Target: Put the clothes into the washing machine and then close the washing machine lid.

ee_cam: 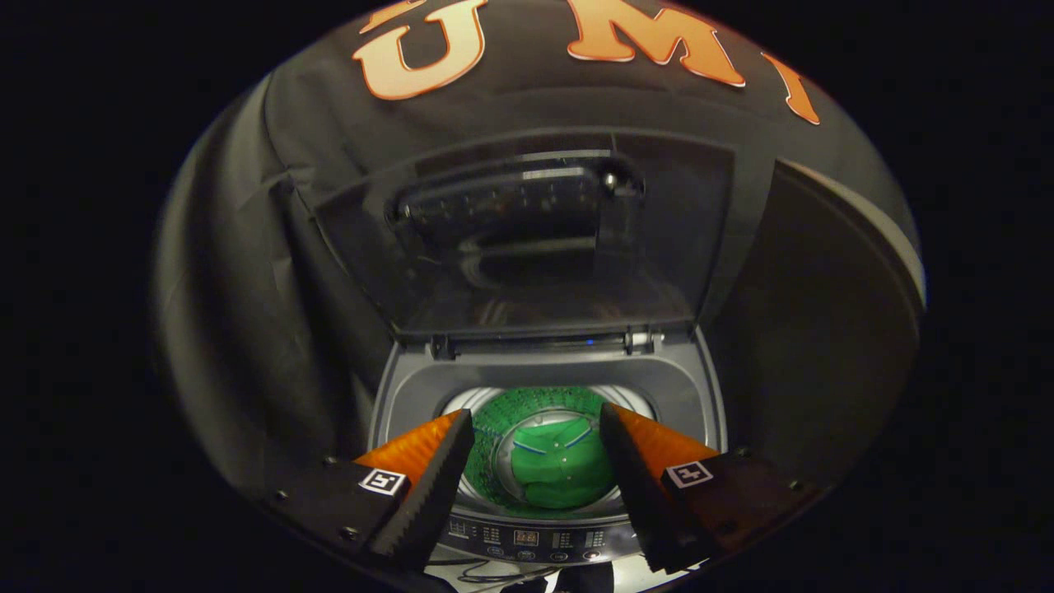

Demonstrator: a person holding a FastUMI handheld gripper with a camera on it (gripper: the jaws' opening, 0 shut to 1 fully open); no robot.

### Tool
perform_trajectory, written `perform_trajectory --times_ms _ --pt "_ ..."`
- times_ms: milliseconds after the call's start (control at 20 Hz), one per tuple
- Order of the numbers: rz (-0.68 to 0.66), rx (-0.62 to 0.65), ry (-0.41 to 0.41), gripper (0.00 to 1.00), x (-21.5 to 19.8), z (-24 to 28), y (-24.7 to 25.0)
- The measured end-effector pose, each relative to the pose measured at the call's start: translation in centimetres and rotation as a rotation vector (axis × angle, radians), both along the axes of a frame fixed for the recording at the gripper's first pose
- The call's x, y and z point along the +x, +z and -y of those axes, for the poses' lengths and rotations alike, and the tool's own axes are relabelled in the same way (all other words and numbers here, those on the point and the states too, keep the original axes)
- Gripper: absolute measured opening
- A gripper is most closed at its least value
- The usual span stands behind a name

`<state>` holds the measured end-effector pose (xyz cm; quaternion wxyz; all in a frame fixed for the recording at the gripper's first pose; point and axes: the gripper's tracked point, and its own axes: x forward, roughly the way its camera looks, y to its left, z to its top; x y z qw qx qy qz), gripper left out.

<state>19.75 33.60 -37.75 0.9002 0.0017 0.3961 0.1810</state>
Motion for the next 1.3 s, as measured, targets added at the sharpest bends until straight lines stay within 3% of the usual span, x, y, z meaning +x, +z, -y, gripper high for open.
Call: perform_trajectory --times_ms 250,500,650,1300 --pt "0.141 0.023 0.025 0.99 3.0 -1.2 7.2" --pt "0.234 0.023 0.034 0.99 7.2 -2.1 11.1" --pt "0.263 0.035 0.032 0.99 7.6 -3.0 13.4" --pt "0.281 0.025 0.022 0.99 15.6 -4.3 12.9"
